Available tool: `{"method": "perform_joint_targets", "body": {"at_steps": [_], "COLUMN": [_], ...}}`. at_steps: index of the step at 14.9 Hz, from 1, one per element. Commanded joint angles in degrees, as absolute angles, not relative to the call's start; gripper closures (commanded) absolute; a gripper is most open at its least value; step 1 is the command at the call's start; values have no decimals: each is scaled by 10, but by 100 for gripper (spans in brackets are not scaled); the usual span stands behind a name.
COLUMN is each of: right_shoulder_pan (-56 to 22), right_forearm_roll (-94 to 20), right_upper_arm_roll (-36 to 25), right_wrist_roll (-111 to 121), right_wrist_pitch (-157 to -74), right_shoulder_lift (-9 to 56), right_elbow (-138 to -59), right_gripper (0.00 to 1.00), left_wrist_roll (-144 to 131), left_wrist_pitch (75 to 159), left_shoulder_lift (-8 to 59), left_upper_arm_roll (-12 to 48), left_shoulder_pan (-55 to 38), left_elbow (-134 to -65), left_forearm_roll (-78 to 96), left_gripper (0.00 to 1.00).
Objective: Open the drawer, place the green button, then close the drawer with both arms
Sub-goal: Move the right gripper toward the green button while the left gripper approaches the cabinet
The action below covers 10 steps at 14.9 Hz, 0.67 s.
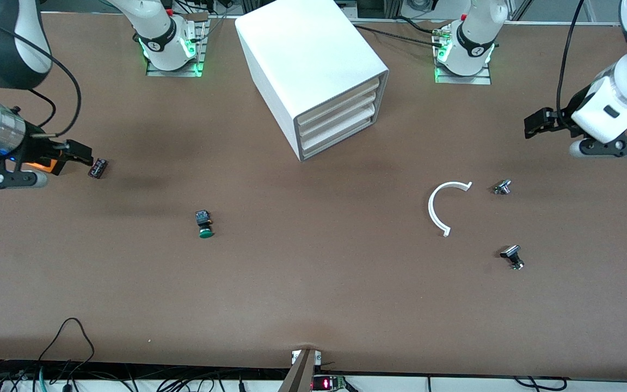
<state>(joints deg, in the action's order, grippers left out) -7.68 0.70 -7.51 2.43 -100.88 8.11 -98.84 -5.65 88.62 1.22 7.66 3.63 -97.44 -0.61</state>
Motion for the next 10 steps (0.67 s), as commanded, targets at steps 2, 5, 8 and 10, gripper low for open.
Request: {"method": "perform_joint_targets", "body": {"at_steps": [2,5,8,10], "right_shoulder_pan": [-89,-110,-135,-151], "right_forearm_roll": [-3,-3,-6,-9], "right_upper_arm_roll": [-77,-77,-77,-76], "right_wrist_roll": [25,25,25,21], "right_wrist_pitch": [-1022,-1070,-1118,-1149], "right_shoulder_lift": [122,160,213,230], "right_elbow": [-969,-969,-976,-989], "right_gripper": [0,0,0,0], "left_wrist_roll": [-47,-47,-46,-45], "left_wrist_pitch": [864,860,839,823], "left_shoulder_lift": [39,62,92,97], "left_upper_arm_roll": [78,78,76,78], "left_shoulder_pan": [29,27,34,35], "left_elbow": [-940,-939,-916,-914], "left_forearm_roll": [0,4,24,34], "left_gripper": [0,0,0,0]}}
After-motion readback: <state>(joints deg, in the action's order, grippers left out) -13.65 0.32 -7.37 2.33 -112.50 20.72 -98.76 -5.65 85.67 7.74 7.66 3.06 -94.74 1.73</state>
